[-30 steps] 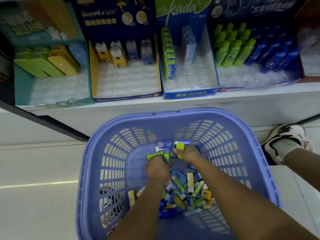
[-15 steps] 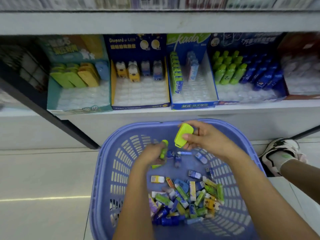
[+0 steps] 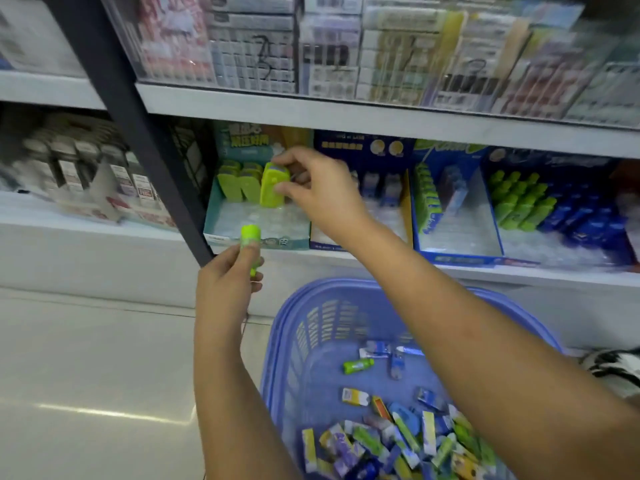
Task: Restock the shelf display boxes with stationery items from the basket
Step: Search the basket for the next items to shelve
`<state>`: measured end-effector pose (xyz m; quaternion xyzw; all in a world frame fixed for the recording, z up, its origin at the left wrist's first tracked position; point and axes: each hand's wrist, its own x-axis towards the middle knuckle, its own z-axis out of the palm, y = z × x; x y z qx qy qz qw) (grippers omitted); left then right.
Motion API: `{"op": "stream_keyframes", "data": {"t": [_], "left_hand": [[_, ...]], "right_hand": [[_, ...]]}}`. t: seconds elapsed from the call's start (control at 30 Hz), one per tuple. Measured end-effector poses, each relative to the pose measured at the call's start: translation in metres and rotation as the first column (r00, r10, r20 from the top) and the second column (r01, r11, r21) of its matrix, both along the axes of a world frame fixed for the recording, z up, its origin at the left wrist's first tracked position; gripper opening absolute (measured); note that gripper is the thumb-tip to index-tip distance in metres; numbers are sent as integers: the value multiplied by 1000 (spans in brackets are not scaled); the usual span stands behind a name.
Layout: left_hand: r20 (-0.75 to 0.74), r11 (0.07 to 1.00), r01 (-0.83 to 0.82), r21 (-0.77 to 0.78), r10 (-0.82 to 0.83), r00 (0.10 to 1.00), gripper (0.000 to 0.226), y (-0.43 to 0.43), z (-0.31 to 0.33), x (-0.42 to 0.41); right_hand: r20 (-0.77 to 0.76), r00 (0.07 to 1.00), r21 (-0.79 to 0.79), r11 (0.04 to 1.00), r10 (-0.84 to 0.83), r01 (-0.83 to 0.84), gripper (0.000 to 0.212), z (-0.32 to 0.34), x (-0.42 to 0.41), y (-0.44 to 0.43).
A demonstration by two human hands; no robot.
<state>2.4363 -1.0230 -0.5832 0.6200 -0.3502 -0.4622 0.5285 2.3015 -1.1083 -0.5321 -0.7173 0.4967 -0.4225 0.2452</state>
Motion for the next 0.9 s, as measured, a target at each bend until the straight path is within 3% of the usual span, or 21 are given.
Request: {"op": "stream_keyframes", "data": {"t": [0.27,0.4,0.57,0.7,0.73,0.8,0.9], "left_hand": [[-62,982,-189,6,189,980,27,5,-19,34],[-83,981,-194,13,194,977,26,3,-25,38],[-107,983,-181,-4,180,978,25,0,-29,38],[-94,990,-140,-22,137,986,11,1,-29,36],[-99,990,-142,-25,139,985,12,0,-29,35],[-123,987,-156,-27,152,981,15,-1,-27,34],[-118,988,-149,-52,142,983,23,-2,-22,32]], "right_hand": [[-272,961,-36,997,60,-72,33,-28,70,-44],[-426,903,-4,998,60,-68,36,-39,77,-50],[-482,876,-79,995,11,-57,36,-44,73,-52],[-617,787,-117,988,7,-101,21,-43,76,-57],[-590,807,-105,991,8,-86,12,-40,78,-56],[-478,877,-135,991,-42,-26,21,-36,79,-56],[-508,855,-178,984,-104,13,7,-36,78,-55]]}}
